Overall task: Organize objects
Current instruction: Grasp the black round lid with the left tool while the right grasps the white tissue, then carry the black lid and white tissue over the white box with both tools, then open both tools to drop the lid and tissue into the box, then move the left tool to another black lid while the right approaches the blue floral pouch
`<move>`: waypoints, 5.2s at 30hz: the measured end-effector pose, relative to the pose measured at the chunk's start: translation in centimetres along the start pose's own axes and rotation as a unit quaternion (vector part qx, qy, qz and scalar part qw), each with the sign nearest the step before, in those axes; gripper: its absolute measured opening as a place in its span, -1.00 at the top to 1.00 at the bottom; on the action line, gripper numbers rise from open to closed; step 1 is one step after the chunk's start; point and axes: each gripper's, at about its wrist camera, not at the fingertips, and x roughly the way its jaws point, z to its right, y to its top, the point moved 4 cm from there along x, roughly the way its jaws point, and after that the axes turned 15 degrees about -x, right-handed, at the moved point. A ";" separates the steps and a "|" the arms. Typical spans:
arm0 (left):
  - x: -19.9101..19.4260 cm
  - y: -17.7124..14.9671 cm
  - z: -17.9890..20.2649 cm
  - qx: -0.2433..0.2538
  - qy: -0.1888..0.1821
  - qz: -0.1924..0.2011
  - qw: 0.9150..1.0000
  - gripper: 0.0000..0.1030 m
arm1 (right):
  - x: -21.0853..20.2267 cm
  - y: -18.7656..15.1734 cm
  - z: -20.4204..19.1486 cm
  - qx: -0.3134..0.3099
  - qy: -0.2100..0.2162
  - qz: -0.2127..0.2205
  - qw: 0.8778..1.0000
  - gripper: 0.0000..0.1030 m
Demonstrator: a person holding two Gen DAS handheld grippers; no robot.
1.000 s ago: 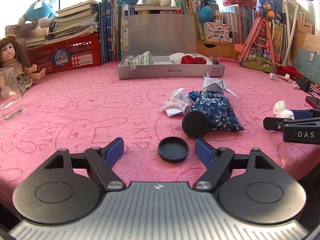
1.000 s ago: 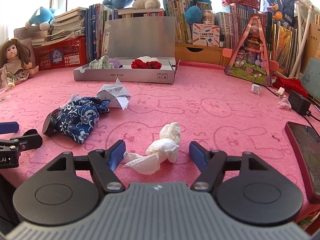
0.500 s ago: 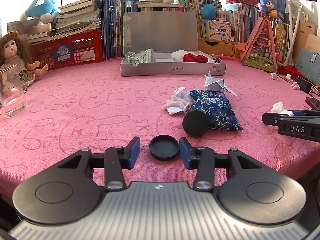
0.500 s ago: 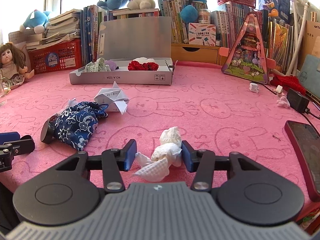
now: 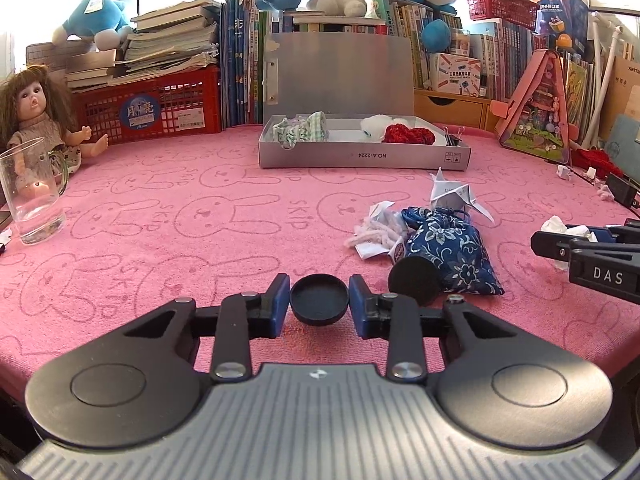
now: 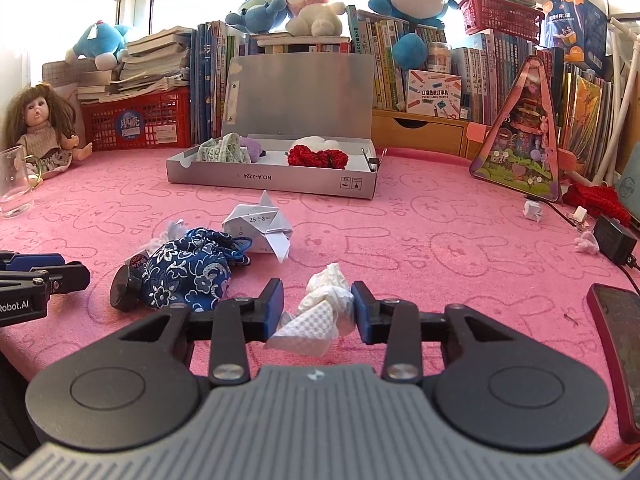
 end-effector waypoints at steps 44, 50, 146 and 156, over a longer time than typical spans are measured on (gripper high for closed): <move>11.6 17.8 3.1 -0.025 -0.026 0.056 0.998 0.27 | 11.8 13.9 9.6 0.090 0.021 -0.001 0.996 0.24; 15.8 20.9 4.4 -0.033 -0.032 0.055 0.997 0.27 | 15.6 15.5 11.0 0.113 0.025 -0.017 0.993 0.26; 1.5 1.3 1.9 0.031 -0.104 -0.076 0.991 -0.16 | 2.9 3.5 0.3 -0.015 0.147 -0.046 0.988 -0.64; 1.8 0.4 3.4 0.039 -0.108 -0.078 0.990 -0.10 | 2.9 3.1 0.2 -0.013 0.145 -0.052 0.988 -0.65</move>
